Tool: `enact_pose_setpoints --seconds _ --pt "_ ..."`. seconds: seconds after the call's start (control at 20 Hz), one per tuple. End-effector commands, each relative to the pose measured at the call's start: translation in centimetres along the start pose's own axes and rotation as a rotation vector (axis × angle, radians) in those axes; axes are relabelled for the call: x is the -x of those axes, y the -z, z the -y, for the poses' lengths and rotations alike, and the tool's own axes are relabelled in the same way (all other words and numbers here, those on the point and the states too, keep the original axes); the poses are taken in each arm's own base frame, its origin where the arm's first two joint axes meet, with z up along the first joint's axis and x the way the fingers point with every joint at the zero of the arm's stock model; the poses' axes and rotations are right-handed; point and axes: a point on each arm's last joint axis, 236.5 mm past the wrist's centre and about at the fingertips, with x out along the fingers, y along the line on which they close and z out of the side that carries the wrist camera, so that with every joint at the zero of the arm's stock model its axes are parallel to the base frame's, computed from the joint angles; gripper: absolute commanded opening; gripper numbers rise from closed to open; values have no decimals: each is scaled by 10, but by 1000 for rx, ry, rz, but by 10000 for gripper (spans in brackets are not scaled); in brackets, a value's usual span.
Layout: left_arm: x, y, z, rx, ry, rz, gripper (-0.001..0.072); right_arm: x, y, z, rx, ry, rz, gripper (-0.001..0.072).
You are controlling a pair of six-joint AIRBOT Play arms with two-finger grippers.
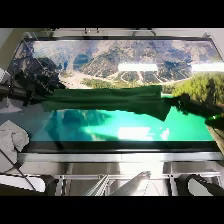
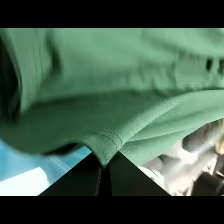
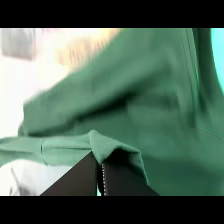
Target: Fold the shirts.
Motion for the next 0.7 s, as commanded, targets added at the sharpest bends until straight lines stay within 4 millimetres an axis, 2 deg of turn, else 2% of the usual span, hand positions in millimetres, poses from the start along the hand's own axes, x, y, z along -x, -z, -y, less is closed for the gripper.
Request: enact_pose_setpoints --seconds 0.0,0.1,0.2,0.35,0.4,0.45,0.5,0.55,0.65 --pt "-20 -36 -1 -23 -8 7 16 -46 -49 4 53 22 70 23" --pt "-38 -50 -14 -24 -3 -15 11 -75 -54 15 62 29 32 23" --pt "-46 -65 -26 -17 -4 -13 7 -100 -49 32 41 39 -13 24" --pt "-53 -79 -38 -28 2 -26 23 -122 -31 60 4 68 -72 24" --pt "-54 -78 -39 -34 9 -43 151 -123 -26 66 9 77 -92 24" --pt "-54 -78 -38 -38 18 -60 313 -122 -21 67 27 79 -115 55" --pt "-51 -78 -35 -49 24 -74 317 -117 -17 63 54 66 -148 218" --pt "-47 -80 -31 -67 26 -80 317 -110 -11 60 95 53 -198 333" --pt "-37 -83 -21 -85 24 -67 317 -92 -9 60 145 53 -274 487"
